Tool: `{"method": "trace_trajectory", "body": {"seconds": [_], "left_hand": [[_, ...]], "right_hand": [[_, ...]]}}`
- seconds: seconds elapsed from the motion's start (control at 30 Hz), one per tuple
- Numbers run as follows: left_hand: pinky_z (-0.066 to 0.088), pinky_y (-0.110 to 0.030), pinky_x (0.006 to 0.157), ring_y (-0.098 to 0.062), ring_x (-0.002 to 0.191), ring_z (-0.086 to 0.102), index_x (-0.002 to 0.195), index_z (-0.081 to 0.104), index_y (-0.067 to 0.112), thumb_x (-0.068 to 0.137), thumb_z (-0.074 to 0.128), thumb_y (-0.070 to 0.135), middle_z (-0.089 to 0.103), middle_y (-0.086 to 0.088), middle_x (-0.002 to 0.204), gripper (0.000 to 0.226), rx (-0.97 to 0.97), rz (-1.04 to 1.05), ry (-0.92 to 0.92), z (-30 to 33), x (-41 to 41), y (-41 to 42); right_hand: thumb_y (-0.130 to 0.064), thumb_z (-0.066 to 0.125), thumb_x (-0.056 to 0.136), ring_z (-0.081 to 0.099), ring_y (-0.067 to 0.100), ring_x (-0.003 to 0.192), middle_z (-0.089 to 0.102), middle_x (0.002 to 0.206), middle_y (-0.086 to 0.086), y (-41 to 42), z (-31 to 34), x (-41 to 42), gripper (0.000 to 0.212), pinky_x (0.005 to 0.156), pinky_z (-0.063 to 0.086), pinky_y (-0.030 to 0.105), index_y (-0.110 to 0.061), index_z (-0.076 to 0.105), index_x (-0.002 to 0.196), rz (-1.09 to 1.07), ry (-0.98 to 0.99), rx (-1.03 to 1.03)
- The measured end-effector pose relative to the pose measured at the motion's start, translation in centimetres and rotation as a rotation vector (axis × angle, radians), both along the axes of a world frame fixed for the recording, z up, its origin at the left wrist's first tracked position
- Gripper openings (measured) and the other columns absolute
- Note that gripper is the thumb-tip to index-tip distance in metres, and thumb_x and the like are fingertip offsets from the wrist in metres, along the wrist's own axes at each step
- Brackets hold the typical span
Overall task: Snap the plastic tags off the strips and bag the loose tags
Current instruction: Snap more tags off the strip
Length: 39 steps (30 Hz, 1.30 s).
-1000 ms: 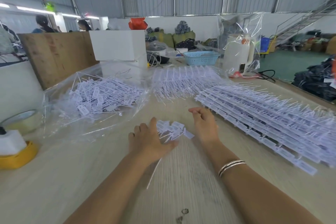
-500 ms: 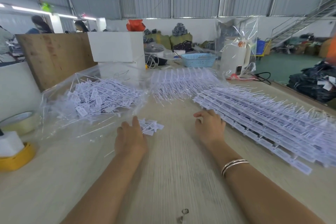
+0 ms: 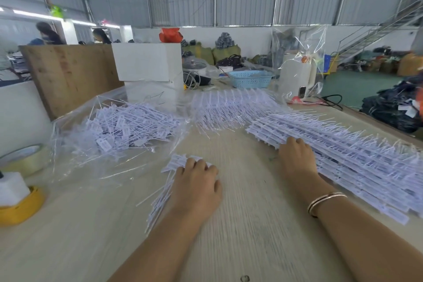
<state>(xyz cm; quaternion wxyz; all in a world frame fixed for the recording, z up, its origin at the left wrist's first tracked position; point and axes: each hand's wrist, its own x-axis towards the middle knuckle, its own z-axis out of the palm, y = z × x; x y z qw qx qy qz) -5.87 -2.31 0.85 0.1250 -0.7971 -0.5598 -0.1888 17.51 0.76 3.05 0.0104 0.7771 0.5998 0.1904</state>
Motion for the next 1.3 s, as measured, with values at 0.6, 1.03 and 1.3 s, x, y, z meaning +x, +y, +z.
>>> {"method": "trace_trajectory", "body": {"seconds": [0.6, 1.03, 1.3], "left_hand": [[0.051, -0.032, 0.07, -0.018, 0.073, 0.061, 0.086, 0.061, 0.011, 0.1, 0.042, 0.028, 0.064, -0.008, 0.08, 0.029, -1.132, -0.151, -1.696, 2.9, 8.7, 1.1], [0.033, -0.015, 0.031, -0.01, 0.025, 0.041, 0.074, 0.053, 0.003, 0.099, 0.031, 0.007, 0.052, -0.011, 0.055, 0.033, -0.755, 0.078, -1.249, 3.2, 3.3, 5.1], [0.039, -0.023, 0.05, -0.008, 0.036, 0.05, 0.073, 0.052, 0.017, 0.099, 0.04, 0.031, 0.052, 0.004, 0.041, 0.032, -0.531, -0.121, -0.879, 1.3, 1.3, 4.0]], "right_hand": [[-0.01, 0.053, 0.089, 0.052, 0.031, 0.111, 0.046, 0.12, 0.012, -2.6, 1.1, -6.7, 0.026, 0.087, 0.045, 0.037, -0.007, 0.057, 0.115, 0.324, 0.385, 0.104], [-0.009, 0.049, 0.093, 0.057, 0.019, 0.101, 0.062, 0.115, 0.003, -2.3, 1.0, -6.6, 0.029, 0.091, 0.041, 0.031, -0.018, 0.065, 0.115, 0.559, 0.876, 0.307], [-0.025, 0.044, 0.098, 0.036, 0.021, 0.134, 0.042, 0.143, 0.002, 0.9, 0.4, -5.5, 0.039, 0.107, 0.022, 0.037, -0.019, 0.044, 0.137, 0.418, 0.804, 0.301]]}}
